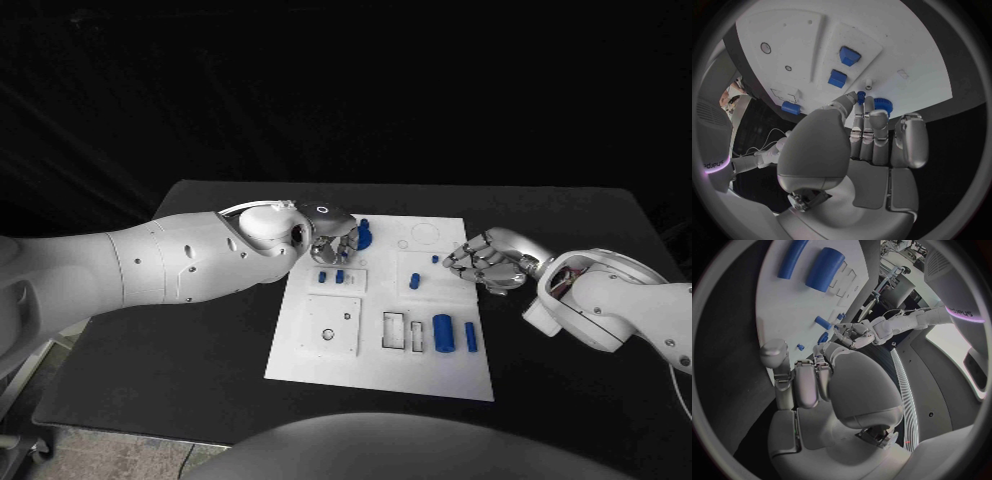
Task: Assemble the parts on the task board
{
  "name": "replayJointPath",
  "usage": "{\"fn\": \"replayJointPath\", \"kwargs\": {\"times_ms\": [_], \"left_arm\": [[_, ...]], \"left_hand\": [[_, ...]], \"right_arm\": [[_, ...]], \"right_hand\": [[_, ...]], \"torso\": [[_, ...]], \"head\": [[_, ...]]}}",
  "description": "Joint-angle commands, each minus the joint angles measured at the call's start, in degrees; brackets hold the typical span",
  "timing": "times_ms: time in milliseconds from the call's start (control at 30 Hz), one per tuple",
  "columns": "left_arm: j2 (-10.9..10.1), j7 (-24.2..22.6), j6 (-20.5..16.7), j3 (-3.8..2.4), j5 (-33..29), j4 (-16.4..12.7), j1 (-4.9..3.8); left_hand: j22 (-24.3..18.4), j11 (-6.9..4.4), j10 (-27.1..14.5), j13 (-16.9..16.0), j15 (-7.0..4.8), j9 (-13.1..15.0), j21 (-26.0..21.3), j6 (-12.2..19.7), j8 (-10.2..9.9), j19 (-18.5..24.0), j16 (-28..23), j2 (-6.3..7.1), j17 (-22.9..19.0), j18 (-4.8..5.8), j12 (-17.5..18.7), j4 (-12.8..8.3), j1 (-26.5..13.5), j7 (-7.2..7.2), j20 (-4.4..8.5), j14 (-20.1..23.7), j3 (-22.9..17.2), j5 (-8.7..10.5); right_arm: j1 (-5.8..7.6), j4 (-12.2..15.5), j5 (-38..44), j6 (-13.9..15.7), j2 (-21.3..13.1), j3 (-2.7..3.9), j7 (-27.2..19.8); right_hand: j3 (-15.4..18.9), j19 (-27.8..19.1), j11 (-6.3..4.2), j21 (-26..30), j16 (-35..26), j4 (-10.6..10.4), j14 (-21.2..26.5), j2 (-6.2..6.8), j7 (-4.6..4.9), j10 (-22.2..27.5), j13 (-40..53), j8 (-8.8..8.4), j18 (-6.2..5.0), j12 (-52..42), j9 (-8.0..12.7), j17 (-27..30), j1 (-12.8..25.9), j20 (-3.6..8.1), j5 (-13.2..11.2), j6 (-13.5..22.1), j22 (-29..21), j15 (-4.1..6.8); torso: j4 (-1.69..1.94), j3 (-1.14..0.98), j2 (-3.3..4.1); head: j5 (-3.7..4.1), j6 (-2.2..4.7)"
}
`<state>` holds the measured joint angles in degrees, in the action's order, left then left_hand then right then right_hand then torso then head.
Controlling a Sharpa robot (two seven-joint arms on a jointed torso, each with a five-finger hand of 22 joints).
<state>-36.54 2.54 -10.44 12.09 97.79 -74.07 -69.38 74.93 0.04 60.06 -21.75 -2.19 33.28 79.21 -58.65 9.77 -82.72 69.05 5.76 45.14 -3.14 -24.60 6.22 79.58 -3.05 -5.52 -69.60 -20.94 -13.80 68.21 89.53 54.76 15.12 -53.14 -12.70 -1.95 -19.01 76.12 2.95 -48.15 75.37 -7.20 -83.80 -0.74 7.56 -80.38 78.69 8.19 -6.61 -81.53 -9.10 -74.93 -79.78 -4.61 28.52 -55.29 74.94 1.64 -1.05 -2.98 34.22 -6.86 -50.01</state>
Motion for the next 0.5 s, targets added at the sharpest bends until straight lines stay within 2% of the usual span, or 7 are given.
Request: {"fn": "replayJointPath", "kwargs": {"times_ms": [33,500], "left_arm": [[0.08,-0.35,0.32,-0.01,-0.55,-0.07,0.01],[0.05,-0.5,0.06,0.0,-0.74,-0.12,0.02]], "left_hand": [[11.41,0.16,0.19,-0.13,0.11,-0.2,-0.28,0.17,-0.52,0.41,-0.13,0.18,-0.06,0.4,0.27,0.05,-0.15,0.09,-0.11,0.4,-0.15,0.26],[11.42,0.16,0.15,-0.15,0.11,-0.24,-0.25,0.25,-0.59,0.39,-0.12,0.19,-0.02,0.41,0.32,0.04,-0.13,0.09,-0.11,0.37,-0.18,0.26]], "right_arm": [[-0.03,0.04,-0.13,-0.43,-0.01,0.01,-0.23],[-0.03,-0.03,-0.13,-0.48,0.03,0.01,-0.22]], "right_hand": [[-0.26,-0.41,-0.08,0.33,-0.2,0.03,-1.41,0.19,0.07,0.45,1.85,0.24,-0.83,0.4,-0.06,-2.54,-0.09,-0.11,0.2,-0.45,4.24,-0.38],[-0.29,-0.49,-0.07,0.54,-0.34,0.06,-1.36,0.19,0.08,0.57,1.73,0.25,-0.86,0.51,-0.06,-2.42,-0.08,-0.12,0.21,-0.48,4.2,-0.39]], "torso": [[0.0,0.0,0.0],[0.01,0.0,-0.01]], "head": [[0.05,0.01],[0.21,0.01]]}}
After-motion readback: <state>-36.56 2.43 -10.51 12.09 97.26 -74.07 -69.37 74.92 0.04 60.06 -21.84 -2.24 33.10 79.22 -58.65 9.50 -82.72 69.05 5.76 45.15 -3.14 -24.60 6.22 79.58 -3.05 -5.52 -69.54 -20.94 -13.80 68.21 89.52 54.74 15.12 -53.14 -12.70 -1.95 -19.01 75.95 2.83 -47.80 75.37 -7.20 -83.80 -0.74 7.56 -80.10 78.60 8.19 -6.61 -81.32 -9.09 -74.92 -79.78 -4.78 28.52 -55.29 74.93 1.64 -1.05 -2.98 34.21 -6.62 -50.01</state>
